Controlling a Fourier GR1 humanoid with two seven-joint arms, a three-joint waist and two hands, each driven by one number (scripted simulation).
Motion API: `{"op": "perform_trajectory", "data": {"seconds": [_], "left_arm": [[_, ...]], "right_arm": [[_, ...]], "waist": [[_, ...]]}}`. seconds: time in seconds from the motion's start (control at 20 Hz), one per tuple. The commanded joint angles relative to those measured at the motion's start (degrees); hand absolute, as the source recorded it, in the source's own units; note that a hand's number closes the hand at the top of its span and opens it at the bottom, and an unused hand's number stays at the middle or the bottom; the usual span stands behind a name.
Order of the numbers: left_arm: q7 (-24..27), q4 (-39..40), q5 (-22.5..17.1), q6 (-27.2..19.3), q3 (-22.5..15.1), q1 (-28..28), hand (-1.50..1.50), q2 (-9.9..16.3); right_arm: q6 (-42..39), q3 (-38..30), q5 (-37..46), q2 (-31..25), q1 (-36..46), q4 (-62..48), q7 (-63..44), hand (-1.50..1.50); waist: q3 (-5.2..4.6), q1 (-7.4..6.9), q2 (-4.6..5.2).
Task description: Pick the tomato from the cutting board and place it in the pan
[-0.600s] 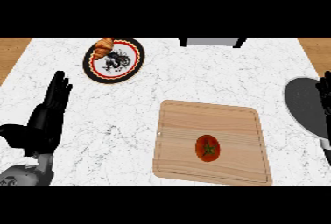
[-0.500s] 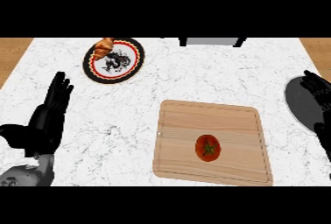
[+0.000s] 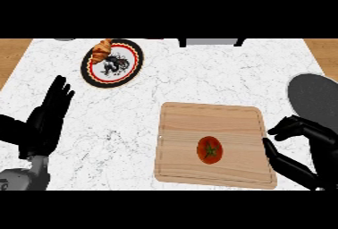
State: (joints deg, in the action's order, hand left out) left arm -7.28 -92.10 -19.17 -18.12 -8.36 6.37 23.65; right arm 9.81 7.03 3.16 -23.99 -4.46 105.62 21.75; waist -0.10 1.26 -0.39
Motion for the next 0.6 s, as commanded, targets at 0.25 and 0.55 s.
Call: {"op": "perform_trajectory", "data": {"seconds": [0.25, 0.55], "left_arm": [[-0.7, -0.3, -0.3, 1.4, 0.3, -0.7, 0.00, -2.0], [-0.4, 2.9, -2.6, 7.1, 4.5, 0.7, 0.00, 1.1]], "right_arm": [[2.2, -4.6, 11.4, -7.3, -19.1, 10.9, 6.7, -1.50], [0.3, 0.9, 24.1, -8.7, -14.7, 19.5, -8.4, -1.50]], "waist": [[0.04, -0.22, 0.20], [-0.05, -1.40, 0.42]]}}
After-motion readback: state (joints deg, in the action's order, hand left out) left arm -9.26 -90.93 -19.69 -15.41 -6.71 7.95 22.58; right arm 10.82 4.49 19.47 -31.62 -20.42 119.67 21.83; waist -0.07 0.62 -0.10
